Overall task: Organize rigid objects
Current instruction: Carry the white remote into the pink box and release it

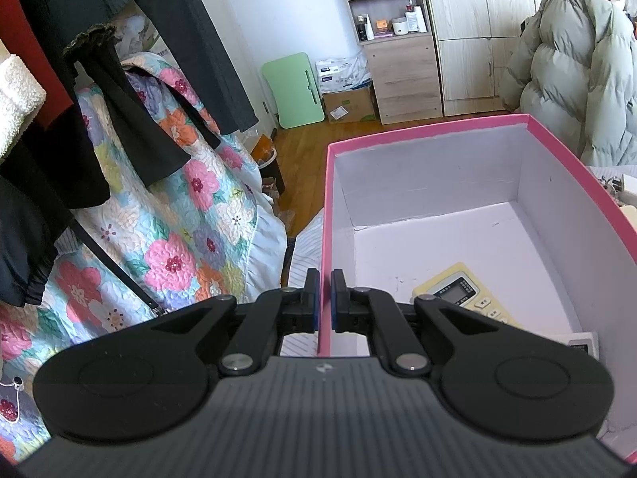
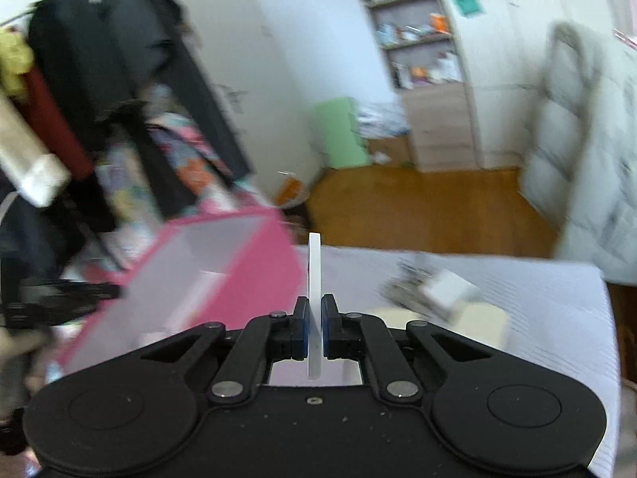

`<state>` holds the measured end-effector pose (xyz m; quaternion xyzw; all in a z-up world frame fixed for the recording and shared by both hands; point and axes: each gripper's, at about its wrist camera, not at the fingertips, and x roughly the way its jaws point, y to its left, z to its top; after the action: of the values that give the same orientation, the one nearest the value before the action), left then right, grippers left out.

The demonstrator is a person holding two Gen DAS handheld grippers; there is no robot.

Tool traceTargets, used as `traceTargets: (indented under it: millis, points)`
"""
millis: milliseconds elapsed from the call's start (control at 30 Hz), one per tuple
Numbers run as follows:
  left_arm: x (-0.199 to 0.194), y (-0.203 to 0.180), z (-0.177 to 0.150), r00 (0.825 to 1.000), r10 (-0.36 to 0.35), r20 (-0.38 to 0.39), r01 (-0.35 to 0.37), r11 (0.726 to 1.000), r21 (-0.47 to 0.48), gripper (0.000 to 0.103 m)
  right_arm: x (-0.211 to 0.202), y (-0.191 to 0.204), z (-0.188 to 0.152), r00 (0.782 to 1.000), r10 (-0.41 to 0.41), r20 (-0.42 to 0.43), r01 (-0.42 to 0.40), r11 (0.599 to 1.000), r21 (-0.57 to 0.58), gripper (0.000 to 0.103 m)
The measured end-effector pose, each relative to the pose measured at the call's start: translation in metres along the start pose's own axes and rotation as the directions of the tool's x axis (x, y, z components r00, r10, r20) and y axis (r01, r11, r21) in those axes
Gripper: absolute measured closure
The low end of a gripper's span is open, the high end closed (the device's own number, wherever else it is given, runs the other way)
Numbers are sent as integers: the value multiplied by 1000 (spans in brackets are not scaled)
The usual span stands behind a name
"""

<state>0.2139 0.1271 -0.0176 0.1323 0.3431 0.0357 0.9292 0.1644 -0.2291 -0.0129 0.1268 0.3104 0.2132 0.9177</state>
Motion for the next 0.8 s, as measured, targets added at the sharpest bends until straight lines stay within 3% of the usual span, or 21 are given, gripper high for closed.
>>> traceTargets:
  millis: [167,233,400,533,667,800]
  points:
    - [0,-1,-1,1000,3,4,-3,1000,1,99,10,50,17,984,175,-31,-177,980,-88,95]
    - [0,-1,-1,1000,2,4,-2,1000,5,99,23,69,21,977,204,-66,-210,970,-119,95]
    - [0,-2,0,1000,-2,-1,2,1000,6,99,61,108,21,972,173,-156,-205,954,-219,95]
    - [-1,-3,0,1000,-4,-1,4,1000,2,99,93,122,18,972,68,-223,-131,951,-281,95]
    - [-1,-3,1,1000,-7,3,7,1000,-6,99,116,130,16,959,15,-284,-111,938,-327,95]
    - [-1,-5,1,1000,-2,10,2,1000,-7,99,135,139,10,951,-64,-302,-68,911,-406,95]
